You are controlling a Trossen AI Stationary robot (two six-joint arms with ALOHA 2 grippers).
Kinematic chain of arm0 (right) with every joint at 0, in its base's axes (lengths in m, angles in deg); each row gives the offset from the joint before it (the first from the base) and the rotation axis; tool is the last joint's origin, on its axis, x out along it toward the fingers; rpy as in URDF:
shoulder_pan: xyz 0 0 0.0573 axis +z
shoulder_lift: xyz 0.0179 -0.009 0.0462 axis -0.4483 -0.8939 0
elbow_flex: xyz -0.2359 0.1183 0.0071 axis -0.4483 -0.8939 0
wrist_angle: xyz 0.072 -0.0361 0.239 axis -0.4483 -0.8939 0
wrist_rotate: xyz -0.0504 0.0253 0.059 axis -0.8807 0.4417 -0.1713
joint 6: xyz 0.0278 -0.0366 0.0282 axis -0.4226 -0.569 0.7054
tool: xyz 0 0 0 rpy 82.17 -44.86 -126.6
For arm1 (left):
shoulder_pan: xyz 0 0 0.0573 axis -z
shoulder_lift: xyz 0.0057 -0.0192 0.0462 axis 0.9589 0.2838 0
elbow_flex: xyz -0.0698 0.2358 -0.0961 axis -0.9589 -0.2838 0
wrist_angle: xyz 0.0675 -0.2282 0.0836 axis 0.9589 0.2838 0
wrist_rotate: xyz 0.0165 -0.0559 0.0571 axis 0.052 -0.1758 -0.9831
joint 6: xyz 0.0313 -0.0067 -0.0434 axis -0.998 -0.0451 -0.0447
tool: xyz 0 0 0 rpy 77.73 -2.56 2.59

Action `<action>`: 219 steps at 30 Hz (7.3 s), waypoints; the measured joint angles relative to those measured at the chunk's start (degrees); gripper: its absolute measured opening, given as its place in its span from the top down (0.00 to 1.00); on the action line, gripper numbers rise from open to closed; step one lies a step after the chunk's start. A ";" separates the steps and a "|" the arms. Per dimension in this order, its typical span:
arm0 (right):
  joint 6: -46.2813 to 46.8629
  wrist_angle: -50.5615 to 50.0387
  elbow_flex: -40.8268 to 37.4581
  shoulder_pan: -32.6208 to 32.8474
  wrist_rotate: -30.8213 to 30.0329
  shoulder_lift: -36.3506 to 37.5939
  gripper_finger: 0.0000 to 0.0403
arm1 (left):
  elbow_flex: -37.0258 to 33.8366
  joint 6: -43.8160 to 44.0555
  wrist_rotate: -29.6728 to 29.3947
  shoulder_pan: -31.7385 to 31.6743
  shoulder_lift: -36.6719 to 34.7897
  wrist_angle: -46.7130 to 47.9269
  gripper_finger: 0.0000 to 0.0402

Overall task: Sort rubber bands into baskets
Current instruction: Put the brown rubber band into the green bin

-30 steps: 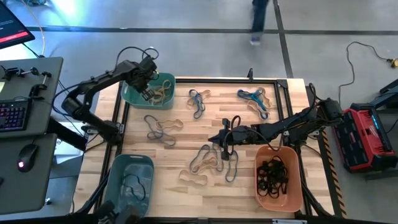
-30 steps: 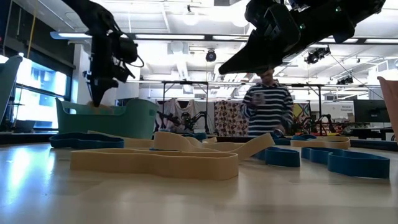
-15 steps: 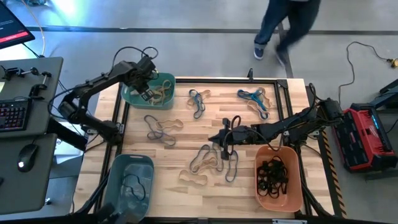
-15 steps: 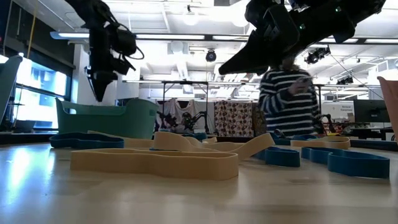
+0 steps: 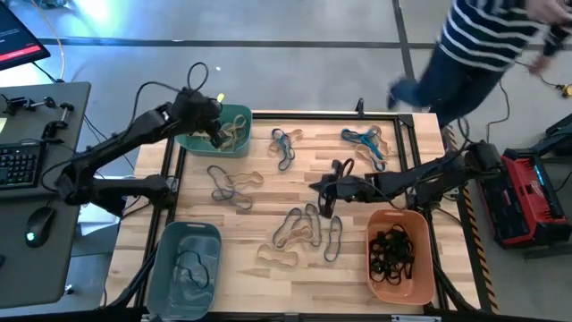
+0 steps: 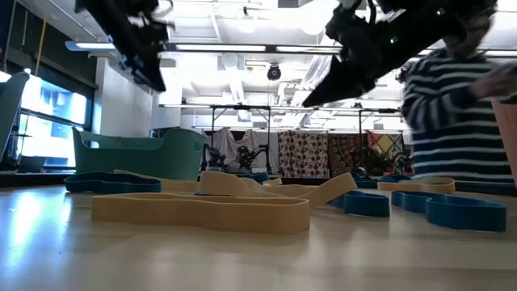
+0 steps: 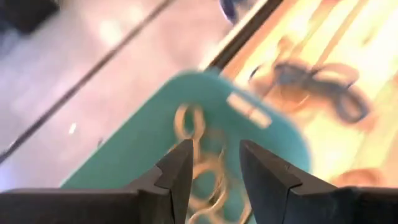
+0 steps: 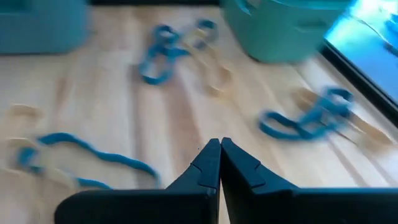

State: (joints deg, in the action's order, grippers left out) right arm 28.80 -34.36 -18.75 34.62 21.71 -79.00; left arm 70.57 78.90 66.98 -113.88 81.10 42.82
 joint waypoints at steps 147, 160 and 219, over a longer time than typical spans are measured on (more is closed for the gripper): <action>8.20 0.33 -0.02 -18.59 19.35 0.64 1.00 | -2.78 -2.52 13.54 36.73 8.74 -17.91 0.69; 6.34 20.76 0.02 -6.35 16.65 0.66 1.00 | -2.78 -8.18 7.67 39.30 15.76 -25.99 0.69; 2.05 33.55 0.02 3.04 20.04 0.66 1.00 | -2.78 -9.64 9.32 46.39 21.08 -56.58 0.70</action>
State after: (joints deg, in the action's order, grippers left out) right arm 30.84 -0.81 -18.73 37.66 41.75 -78.34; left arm 67.79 69.26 76.30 -67.49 102.18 -13.76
